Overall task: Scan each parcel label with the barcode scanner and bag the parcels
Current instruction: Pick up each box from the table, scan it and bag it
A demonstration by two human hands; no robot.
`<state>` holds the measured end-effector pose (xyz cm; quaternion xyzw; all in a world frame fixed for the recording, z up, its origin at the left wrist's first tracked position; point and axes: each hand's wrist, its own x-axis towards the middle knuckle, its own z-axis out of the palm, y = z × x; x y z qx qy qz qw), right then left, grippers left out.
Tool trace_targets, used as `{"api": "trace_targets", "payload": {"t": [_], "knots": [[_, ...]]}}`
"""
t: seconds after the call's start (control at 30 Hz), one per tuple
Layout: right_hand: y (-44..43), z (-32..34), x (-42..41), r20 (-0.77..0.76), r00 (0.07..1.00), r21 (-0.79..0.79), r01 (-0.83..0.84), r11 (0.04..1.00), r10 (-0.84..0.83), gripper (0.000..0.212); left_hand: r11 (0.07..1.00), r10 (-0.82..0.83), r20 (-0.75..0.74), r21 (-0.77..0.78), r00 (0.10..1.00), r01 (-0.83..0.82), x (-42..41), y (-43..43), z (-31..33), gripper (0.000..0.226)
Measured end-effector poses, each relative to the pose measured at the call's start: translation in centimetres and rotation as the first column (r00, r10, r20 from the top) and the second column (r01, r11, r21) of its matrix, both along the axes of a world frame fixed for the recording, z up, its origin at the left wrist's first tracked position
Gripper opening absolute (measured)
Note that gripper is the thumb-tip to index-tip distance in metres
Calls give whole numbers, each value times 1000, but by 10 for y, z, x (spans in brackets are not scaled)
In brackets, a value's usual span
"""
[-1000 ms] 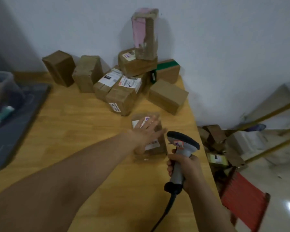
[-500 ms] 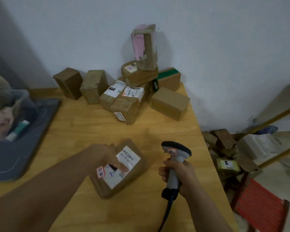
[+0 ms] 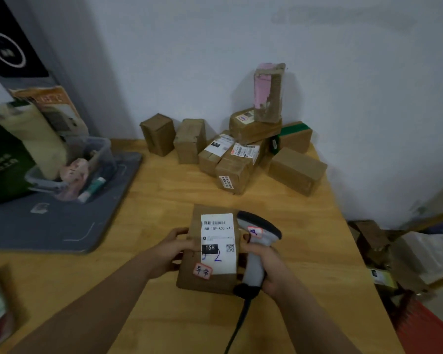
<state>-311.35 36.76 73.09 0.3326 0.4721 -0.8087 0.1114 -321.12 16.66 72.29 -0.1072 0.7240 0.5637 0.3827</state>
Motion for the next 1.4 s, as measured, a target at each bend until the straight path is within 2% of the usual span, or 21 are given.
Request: {"api": "trace_targets", "payload": {"t": [0.07,0.13,0.23,0.33,0.5,0.63,0.77,1.03,1.4], "knots": [[-14,9,-8,-35,999,58,-2,998,4,40,997,71,-42,30,997,-69,-7,-24,12,96],[-29,19,-15,-78,997,171,-12,985,26,35,988,150,-126,50,981,-145,-13,-45,22,85],[-57,41,-16,-119,983,288,-100,952,139,24,965,262,-256,70,931,-253,-19,-76,35,63],[-85,60,-11,-139,944,385,-228,895,300,17,939,340,-343,73,876,-336,-22,-104,42,57],[-117,72,-8,-147,877,547,-313,777,457,6,913,402,-396,110,826,-392,-17,-133,42,52],[-133,77,-8,-166,844,637,-303,709,510,11,907,413,-410,100,813,-410,-11,-150,38,53],[-144,81,-7,-193,821,671,-289,683,537,21,899,425,-420,91,802,-429,-8,-159,35,54],[-157,85,-7,-221,795,676,-293,676,565,12,875,454,-421,44,786,-482,-7,-175,32,75],[-172,86,-8,-214,766,676,-331,659,606,11,852,493,-422,55,761,-521,3,-189,31,67]]}}
